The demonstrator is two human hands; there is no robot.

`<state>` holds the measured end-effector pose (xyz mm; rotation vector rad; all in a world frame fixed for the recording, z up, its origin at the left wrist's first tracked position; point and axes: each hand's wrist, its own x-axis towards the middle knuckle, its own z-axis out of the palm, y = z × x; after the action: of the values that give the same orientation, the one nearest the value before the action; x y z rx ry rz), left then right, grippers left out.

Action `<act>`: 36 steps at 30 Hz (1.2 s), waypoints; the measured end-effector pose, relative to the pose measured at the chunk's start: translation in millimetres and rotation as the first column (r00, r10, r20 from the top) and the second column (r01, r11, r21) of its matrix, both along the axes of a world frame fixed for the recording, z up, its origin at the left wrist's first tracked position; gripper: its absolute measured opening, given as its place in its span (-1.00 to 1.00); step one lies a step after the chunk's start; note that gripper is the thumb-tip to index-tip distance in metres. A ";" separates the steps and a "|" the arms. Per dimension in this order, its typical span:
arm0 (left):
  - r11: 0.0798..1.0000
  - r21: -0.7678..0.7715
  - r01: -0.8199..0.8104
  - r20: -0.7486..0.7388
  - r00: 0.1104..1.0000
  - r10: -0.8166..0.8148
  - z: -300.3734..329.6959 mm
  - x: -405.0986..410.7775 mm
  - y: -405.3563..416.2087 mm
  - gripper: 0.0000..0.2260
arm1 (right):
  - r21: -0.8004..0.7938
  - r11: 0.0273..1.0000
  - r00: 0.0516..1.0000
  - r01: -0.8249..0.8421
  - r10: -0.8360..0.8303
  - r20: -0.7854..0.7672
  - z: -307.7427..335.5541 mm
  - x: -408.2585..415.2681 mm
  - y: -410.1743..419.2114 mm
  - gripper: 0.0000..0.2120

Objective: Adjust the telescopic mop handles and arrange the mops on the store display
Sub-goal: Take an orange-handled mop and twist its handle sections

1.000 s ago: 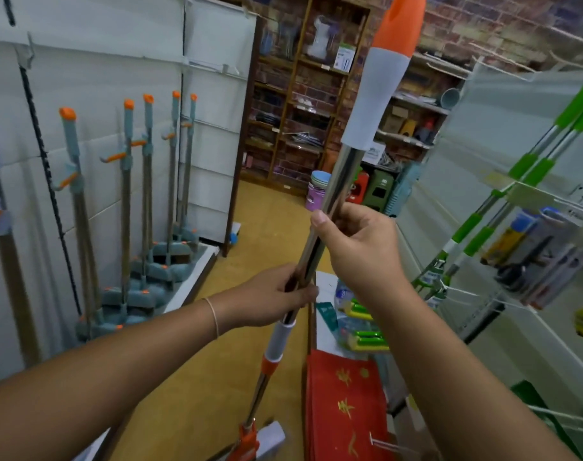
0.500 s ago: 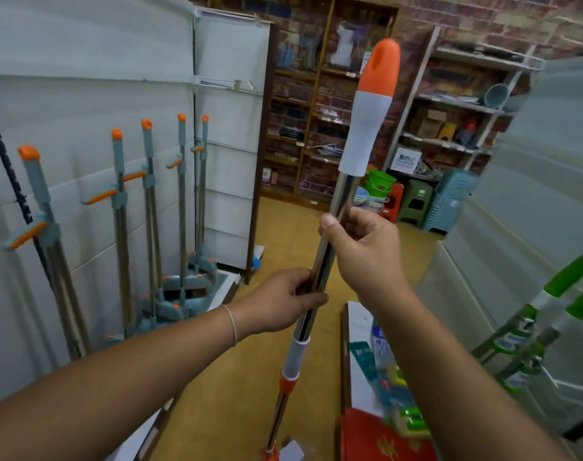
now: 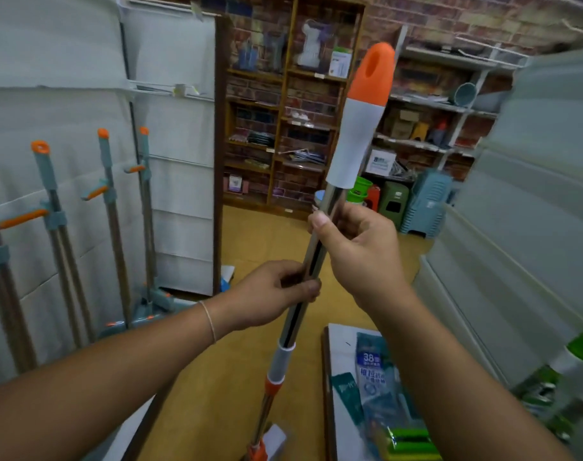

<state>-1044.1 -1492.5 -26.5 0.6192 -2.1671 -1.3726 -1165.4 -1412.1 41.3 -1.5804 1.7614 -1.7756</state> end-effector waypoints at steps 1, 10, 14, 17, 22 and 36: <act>1.000 -0.010 0.017 -0.022 1.000 -0.017 0.7 -10.1 -10.9 -0.83 | 0.005 1.000 1.000 0.021 -0.021 0.001 -1.7 -7.0 -9.6 -0.89; 0.989 0.001 0.148 -0.173 0.974 -0.145 -13.5 -97.7 -124.6 -0.86 | 0.046 0.976 0.976 0.214 -0.212 -0.046 -5.0 -66.5 -107.6 -0.94; 0.971 0.006 0.240 -0.177 0.956 -0.235 -6.2 -134.6 -182.6 -0.88 | 0.029 0.947 0.946 0.320 -0.318 -0.060 3.1 -88.3 -156.5 -0.89; 0.946 0.003 0.324 -0.147 0.936 -0.320 5.2 -162.2 -221.8 -0.93 | 0.006 0.917 0.913 0.400 -0.398 -0.087 12.5 -106.7 -186.3 -0.84; 0.903 -0.020 0.430 -0.108 0.897 -0.429 21.6 -212.0 -261.0 -0.97 | -0.029 0.853 0.847 0.522 -0.522 -0.102 21.7 -139.5 -215.3 -0.71; 0.811 0.062 0.582 -0.063 0.813 -0.578 23.8 -352.1 -321.2 -0.88 | -0.037 0.775 0.775 0.631 -0.632 -0.011 37.1 -275.1 -261.2 -0.83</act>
<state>-1396.2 -1813.6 -2.7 -0.0794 -2.3819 -1.7566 -1440.5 -1673.4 78.4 -1.0645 2.4982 -2.0473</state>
